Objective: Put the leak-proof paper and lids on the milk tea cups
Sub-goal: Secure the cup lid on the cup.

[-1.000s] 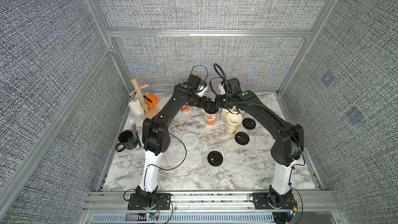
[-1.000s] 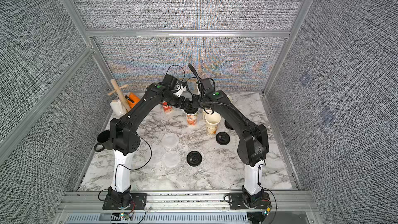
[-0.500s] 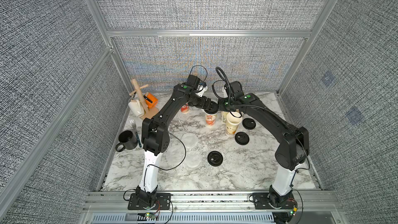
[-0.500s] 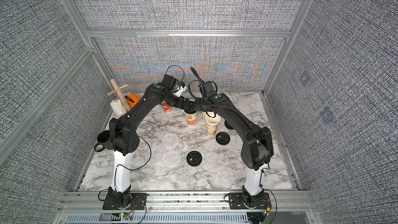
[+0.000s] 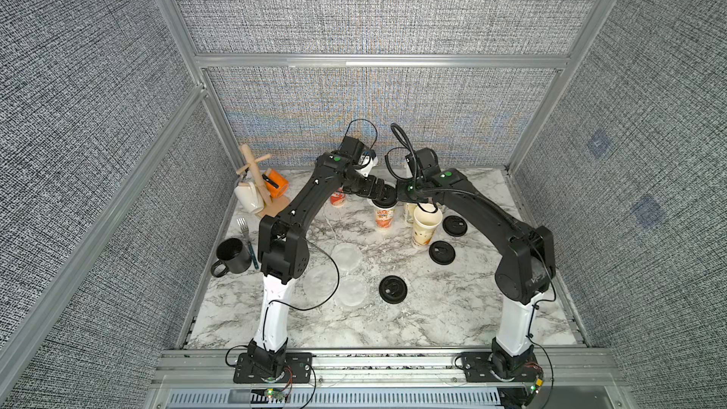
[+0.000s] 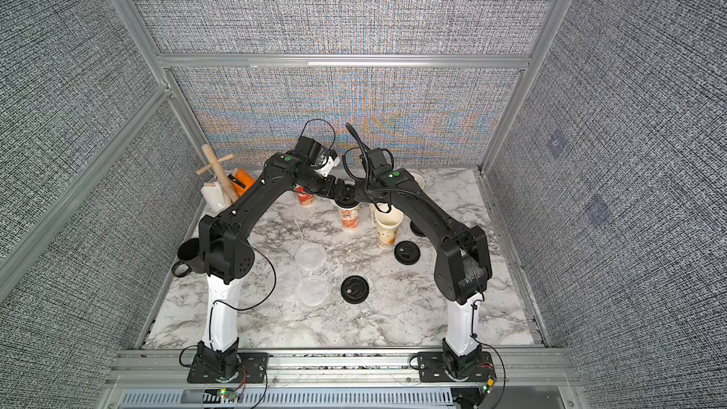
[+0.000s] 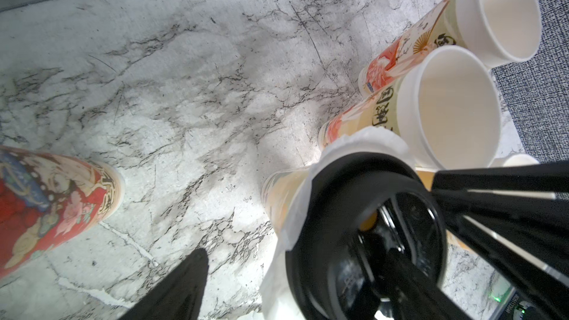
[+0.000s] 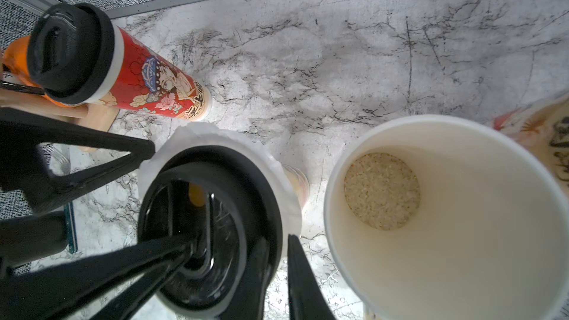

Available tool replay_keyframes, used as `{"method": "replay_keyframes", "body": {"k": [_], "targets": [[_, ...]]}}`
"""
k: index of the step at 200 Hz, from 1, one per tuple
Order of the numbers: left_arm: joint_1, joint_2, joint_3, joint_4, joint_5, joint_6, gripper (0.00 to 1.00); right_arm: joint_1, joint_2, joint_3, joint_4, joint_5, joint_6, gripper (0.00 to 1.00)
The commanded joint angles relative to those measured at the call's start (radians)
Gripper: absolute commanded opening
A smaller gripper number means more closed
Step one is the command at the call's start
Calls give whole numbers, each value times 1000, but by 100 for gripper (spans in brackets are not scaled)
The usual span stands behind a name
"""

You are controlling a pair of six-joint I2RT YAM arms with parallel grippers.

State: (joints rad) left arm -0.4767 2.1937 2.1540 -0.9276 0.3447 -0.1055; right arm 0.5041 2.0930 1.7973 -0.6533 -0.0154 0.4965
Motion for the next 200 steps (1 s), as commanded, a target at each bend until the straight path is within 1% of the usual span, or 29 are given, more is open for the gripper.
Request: {"method": "replay_keyframes", "body": {"k": [1, 121, 137, 159, 200], "targets": [[0, 17, -14, -159, -95, 43, 90, 4, 9, 1, 19, -23, 3, 17], [3, 26, -23, -153, -87, 44, 89, 33, 26, -107, 17, -15, 17, 15], [1, 26, -28, -152, -87, 46, 89, 33, 11, -80, 8, -6, 12, 15], [4, 22, -40, -149, -91, 46, 89, 27, -5, -2, -12, 3, -5, 15], [11, 18, -61, -143, -95, 45, 89, 21, -16, 130, -24, -25, -36, 16]]}}
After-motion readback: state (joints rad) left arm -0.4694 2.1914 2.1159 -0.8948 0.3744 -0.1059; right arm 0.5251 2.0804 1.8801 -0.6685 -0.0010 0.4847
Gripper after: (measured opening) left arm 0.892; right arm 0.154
